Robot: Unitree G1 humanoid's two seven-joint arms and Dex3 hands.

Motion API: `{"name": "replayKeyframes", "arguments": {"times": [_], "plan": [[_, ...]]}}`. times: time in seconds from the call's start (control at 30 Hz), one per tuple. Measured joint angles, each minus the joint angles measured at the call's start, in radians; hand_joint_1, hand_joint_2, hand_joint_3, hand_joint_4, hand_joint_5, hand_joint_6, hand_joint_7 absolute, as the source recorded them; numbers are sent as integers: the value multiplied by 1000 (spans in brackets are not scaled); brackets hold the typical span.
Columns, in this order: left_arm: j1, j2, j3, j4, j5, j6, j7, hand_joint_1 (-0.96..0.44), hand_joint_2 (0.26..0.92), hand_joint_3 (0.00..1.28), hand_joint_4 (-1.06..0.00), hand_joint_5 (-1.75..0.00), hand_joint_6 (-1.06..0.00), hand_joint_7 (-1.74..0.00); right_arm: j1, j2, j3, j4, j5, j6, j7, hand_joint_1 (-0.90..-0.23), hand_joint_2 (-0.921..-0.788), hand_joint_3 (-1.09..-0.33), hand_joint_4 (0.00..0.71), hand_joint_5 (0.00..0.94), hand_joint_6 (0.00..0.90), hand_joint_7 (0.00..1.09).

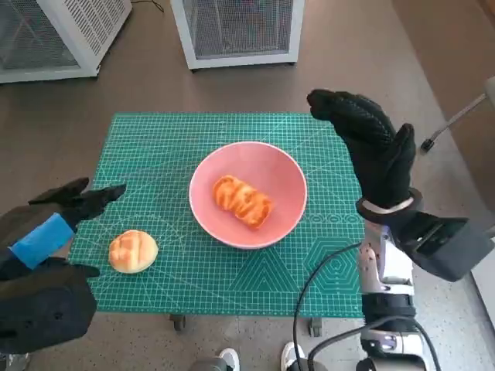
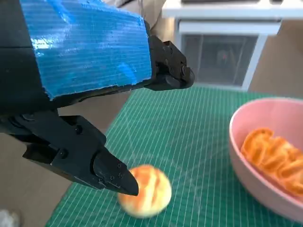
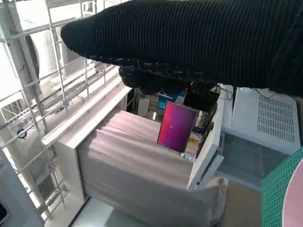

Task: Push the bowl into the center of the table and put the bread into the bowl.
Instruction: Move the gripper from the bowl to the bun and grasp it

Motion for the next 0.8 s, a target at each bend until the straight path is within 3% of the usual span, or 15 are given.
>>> {"name": "replayKeyframes", "arguments": {"times": [0.27,0.8], "plan": [[28,0,-47,8,-1,10,10,117,717,3,-108,-1,-283,0,0,0,-1,6,15,1,14,-685,-921,-790,208,0,144,328],[34,-7,-184,112,18,-28,105,42,717,2,-102,0,-270,0,-1,-5,-6,20,15,-1,18,-678,-921,-793,209,0,137,342]]}}
